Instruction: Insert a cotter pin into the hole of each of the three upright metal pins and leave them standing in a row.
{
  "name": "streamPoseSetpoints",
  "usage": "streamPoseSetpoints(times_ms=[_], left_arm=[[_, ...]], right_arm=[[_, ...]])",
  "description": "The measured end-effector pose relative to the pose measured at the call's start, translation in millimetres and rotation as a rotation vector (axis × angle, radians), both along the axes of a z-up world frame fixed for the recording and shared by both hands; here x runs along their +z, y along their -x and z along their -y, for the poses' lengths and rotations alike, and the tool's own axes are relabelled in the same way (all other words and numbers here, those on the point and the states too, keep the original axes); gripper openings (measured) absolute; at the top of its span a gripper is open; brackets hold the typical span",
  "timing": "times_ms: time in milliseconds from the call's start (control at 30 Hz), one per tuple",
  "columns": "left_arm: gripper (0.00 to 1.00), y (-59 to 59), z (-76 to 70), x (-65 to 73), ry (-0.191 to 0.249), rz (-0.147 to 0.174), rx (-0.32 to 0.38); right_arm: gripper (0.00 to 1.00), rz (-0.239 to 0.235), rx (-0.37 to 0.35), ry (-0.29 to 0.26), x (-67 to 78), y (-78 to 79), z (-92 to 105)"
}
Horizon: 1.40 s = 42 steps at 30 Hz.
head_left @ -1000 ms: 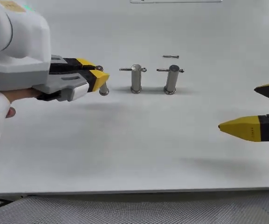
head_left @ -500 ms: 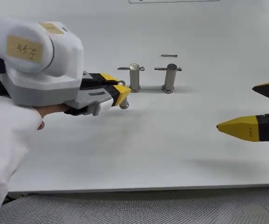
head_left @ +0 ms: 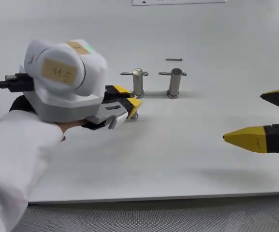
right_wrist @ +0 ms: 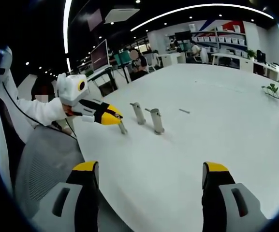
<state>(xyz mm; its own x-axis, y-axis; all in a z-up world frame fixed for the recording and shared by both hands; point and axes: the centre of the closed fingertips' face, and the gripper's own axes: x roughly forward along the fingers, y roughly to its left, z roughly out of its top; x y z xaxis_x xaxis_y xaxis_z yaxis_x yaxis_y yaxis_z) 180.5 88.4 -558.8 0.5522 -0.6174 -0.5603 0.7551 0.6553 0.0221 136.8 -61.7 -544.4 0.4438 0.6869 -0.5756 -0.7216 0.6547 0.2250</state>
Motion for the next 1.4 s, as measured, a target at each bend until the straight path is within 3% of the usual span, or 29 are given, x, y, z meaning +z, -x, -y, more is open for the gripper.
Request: streamPoseSetpoints(times_ms=[133,167,367,467,533,867,1000,1033,1067,1167,1267,1333,1400], left_arm=[[0.06,-0.3,0.6,-2.8,-0.006,-0.002,0.003],[0.06,-0.3,-0.2,-3.9,0.003,-0.017,0.022],[0.06,-0.6,-3.1,-4.5,0.029,-0.024,0.057],[0.06,0.1,-2.7,-4.0,0.023,-0.011,0.05],[0.06,0.8,-2.0,-4.0,0.037,-0.022,0.057],[0.06,3.1,-0.3,-4.3,0.043,-0.012,0.068],[0.07,3.3,-1.2,-5.2,0.027,-0.004,0.059],[0.08,3.8,-5.5,-8.3,-0.011,-0.003,0.057],[0.13,4.7,-5.7,-9.4,-0.016,-0.003,0.05],[0.28,9.3,-10.1,-10.2,-0.003,-0.018,0.041],[0.36,15.4,-15.0,-12.2,0.001,-0.039,0.011],[0.42,19.8,-17.8,-13.2,-0.014,-0.035,-0.023],[0.48,22.7,-20.7,-9.7,-0.003,-0.029,-0.039]], right_arm=[[0.86,0.002,0.006,-0.001,1.4,0.2,-2.6],[0.86,0.001,0.008,0.001,1.4,0.1,-3.2],[0.86,-0.001,0.013,0.005,1.0,0.4,-2.7],[0.86,-0.002,0.015,0.003,1.8,0.9,-3.2],[0.86,-0.002,0.016,0.005,2.1,1.3,-3.8],[0.86,-0.006,0.017,0.008,0.5,1.2,-4.0],[0.86,-0.007,0.017,0.01,0.2,0.7,-3.4],[0.86,-0.007,0.017,0.011,0.2,0.6,-3.2],[0.86,-0.007,0.017,0.011,0.1,0.7,-2.9],[0.86,-0.006,0.017,0.014,0.5,1.6,-2.4],[0.86,-0.007,0.018,0.018,0.1,1.3,-1.0],[0.86,-0.009,0.019,0.019,-0.3,1.4,-0.8],[0.86,-0.01,0.022,0.024,-0.7,1.3,-0.6]])
